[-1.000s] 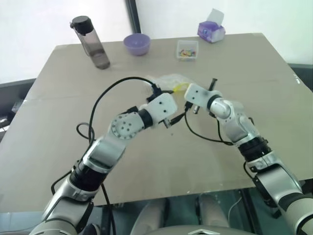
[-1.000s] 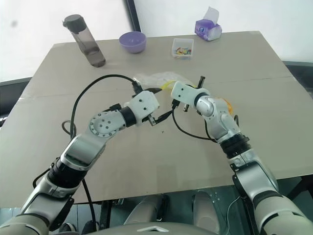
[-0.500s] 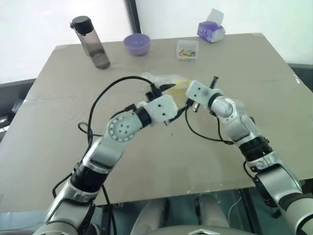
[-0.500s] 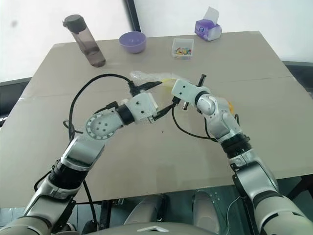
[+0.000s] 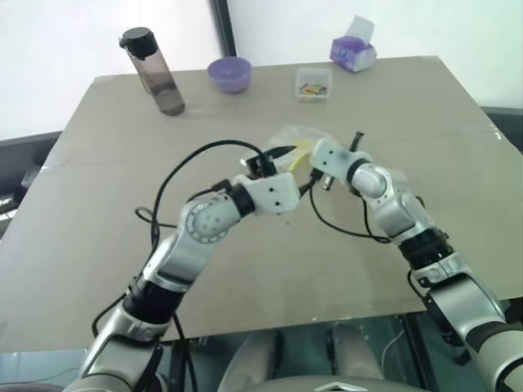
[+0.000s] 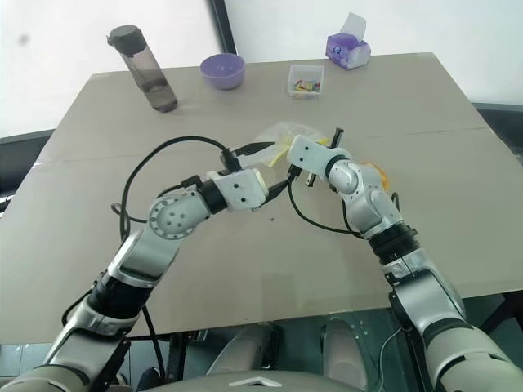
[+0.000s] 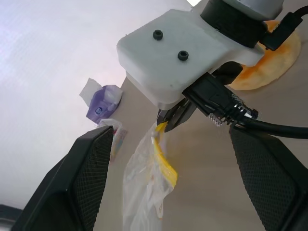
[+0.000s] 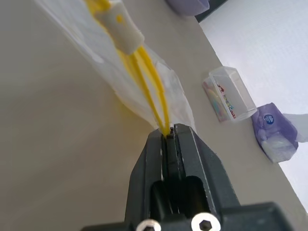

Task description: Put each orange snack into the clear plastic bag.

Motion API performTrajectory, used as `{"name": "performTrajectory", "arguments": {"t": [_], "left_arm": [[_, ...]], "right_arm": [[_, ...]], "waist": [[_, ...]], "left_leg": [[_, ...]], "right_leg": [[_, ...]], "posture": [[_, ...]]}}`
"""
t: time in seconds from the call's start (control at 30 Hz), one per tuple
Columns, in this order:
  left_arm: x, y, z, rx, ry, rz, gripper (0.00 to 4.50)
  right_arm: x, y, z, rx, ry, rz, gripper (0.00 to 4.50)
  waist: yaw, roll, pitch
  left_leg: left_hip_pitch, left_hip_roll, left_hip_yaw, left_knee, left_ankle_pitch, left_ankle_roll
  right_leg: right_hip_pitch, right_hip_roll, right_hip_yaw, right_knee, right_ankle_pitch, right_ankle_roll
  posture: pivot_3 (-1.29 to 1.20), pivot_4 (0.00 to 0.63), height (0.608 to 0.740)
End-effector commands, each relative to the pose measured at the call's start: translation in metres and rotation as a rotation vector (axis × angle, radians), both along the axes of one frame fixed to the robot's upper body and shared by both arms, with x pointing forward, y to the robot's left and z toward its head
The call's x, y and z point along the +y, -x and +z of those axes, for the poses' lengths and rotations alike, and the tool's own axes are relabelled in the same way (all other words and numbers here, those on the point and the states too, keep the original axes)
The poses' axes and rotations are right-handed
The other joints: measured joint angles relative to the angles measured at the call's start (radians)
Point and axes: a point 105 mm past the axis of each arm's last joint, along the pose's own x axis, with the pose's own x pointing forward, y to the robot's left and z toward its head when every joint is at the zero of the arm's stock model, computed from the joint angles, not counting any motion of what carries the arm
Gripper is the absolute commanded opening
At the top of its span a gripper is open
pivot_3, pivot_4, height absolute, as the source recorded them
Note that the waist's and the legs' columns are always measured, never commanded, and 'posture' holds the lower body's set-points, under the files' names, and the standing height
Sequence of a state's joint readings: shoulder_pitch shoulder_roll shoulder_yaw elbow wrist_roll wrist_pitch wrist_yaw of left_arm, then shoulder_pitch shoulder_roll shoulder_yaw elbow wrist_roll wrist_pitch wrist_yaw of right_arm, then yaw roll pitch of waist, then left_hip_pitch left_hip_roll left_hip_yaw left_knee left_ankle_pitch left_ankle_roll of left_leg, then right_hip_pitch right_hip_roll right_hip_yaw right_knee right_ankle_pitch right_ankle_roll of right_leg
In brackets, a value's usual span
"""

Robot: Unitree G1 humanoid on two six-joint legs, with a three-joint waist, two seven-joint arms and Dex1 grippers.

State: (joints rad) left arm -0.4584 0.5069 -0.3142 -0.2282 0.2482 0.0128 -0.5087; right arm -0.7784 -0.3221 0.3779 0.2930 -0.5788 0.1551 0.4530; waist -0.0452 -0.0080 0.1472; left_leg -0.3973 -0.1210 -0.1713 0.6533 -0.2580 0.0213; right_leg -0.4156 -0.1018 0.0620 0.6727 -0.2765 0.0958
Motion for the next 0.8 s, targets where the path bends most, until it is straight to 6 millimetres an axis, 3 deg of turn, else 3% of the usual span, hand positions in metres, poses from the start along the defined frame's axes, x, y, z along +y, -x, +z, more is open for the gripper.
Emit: {"name": "performTrajectory", "arguments": {"t": [0.03, 0.37, 0.5, 0.7, 0.8], "left_arm": [[-0.002, -0.003, 0.009, -0.061, 0.021, 0.010, 4.05], [0.002, -0.017, 0.008, -0.060, 0.033, 0.075, 4.05], [0.005, -0.016, 0.006, -0.058, 0.028, 0.082, 2.91], [0.009, -0.015, 0.001, -0.050, 0.013, 0.105, 0.22], [0.012, -0.016, 0.000, -0.050, 0.011, 0.124, 0.10]], "right_arm": [[0.011, 0.004, 0.010, -0.033, -0.019, 0.038, 0.00], [0.011, 0.003, 0.009, -0.031, -0.019, 0.037, 0.00], [0.011, 0.003, 0.009, -0.031, -0.021, 0.034, 0.00], [0.011, 0.003, 0.008, -0.028, -0.020, 0.037, 0.00], [0.011, 0.003, 0.009, -0.028, -0.021, 0.038, 0.00]], "waist": [[-0.002, 0.000, 0.000], [-0.001, 0.000, 0.000], [-0.001, 0.000, 0.000], [-0.001, 0.000, 0.000], [0.000, 0.000, 0.000]], "left_leg": [[0.000, 0.000, 0.000, 0.000, 0.000, 0.000], [0.000, 0.000, 0.000, 0.001, 0.000, 0.000], [0.000, 0.000, 0.001, 0.001, 0.000, -0.001], [0.000, 0.000, 0.001, 0.002, 0.000, -0.001], [0.000, 0.000, 0.001, 0.002, 0.001, -0.001]], "right_leg": [[0.000, 0.000, 0.000, 0.000, 0.000, 0.000], [-0.001, 0.000, 0.000, 0.003, 0.000, 0.000], [-0.002, 0.000, 0.000, 0.004, 0.000, 0.000], [-0.002, 0.000, 0.001, 0.005, 0.000, 0.000], [-0.002, 0.000, 0.001, 0.005, 0.000, 0.000]], "posture": [[0.00, 0.150, 0.740], [0.00, 0.150, 0.740], [0.00, 0.150, 0.740], [0.00, 0.150, 0.740], [0.00, 0.150, 0.740]]}}
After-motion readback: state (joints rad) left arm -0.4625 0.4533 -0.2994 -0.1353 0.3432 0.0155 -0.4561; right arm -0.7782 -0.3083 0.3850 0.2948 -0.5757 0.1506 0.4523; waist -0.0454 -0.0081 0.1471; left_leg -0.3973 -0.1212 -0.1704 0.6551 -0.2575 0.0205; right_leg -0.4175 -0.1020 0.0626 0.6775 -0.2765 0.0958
